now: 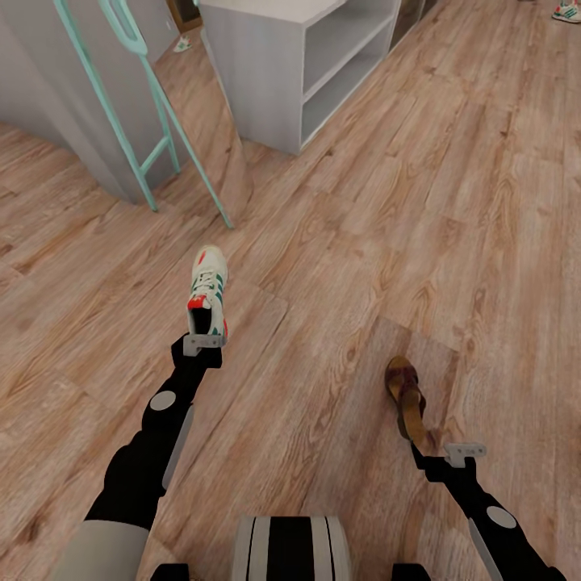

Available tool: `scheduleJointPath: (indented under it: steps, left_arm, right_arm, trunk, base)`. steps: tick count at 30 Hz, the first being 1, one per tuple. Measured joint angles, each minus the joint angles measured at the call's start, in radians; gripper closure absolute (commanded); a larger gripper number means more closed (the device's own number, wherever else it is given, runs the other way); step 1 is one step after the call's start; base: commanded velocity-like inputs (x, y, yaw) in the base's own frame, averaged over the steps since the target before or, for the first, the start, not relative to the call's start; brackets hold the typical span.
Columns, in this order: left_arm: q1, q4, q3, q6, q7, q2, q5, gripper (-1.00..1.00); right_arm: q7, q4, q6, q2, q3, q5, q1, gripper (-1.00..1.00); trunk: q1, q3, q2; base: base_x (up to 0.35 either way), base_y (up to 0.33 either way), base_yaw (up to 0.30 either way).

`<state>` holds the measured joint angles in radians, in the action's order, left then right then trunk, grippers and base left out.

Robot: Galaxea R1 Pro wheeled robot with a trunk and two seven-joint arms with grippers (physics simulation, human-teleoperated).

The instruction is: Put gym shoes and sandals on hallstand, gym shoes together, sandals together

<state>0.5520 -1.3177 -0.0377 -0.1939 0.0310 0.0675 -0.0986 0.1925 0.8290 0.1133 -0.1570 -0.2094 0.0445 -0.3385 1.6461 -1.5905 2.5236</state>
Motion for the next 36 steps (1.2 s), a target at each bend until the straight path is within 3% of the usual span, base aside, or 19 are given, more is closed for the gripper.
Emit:
scheduleJointPath:
  steps: [10,36]
  left_arm:
    - [-0.004,-0.007,-0.002,0.001,0.0,0.0,0.0,1.0]
    - [0.0,-0.008,0.0,0.001,0.0,0.001,0.0,1.0]
  right_arm:
    - [-0.001,-0.004,-0.001,0.0,0.0,0.0,0.0,-1.0]
    - [0.0,-0.034,0.002,0.0,0.002,0.0,0.0,-1.0]
  trunk:
    - [0.001,-0.021,0.001]
    - [0.001,-0.023,0.001]
  base:
    - [0.0,0.0,0.0]
    - [0.08,0.006,0.0]
